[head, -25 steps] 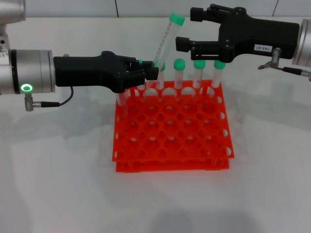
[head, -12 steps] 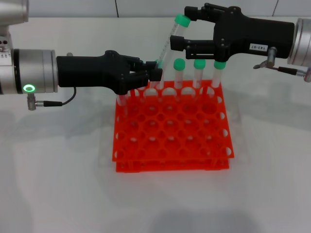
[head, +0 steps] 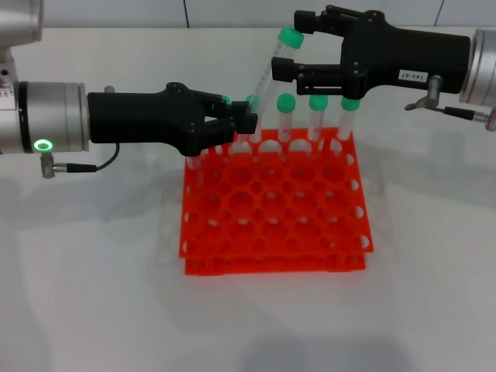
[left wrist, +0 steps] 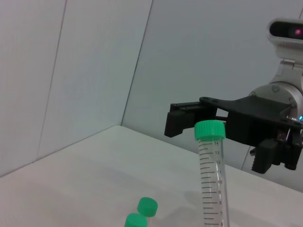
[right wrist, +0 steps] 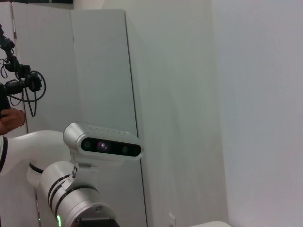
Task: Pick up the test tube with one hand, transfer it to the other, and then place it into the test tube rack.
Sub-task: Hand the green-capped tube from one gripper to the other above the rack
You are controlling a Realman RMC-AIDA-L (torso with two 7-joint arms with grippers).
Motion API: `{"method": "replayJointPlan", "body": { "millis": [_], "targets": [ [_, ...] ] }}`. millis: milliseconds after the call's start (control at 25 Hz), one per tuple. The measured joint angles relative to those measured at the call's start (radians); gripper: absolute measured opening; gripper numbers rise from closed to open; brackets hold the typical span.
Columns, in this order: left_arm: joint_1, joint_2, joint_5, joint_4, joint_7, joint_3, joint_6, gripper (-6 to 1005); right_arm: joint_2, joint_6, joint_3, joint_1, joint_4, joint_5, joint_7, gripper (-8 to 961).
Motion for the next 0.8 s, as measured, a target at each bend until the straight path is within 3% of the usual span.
{"method": "replayJointPlan", "body": {
  "millis": [600, 800],
  "targets": [
    [0.001, 0.005, -0.005, 0.006, 0.001, 0.0, 0.002, 105, -0.002, 0.001, -0.001, 0.001, 0.007, 0.01, 0.0, 848],
    [-0.001, 0.005, -0.005, 0.007, 0.0, 0.0, 0.002, 103, 0.0, -0.001, -0.001, 0.003, 0.008, 0.011, -0.001, 748]
  ]
}}
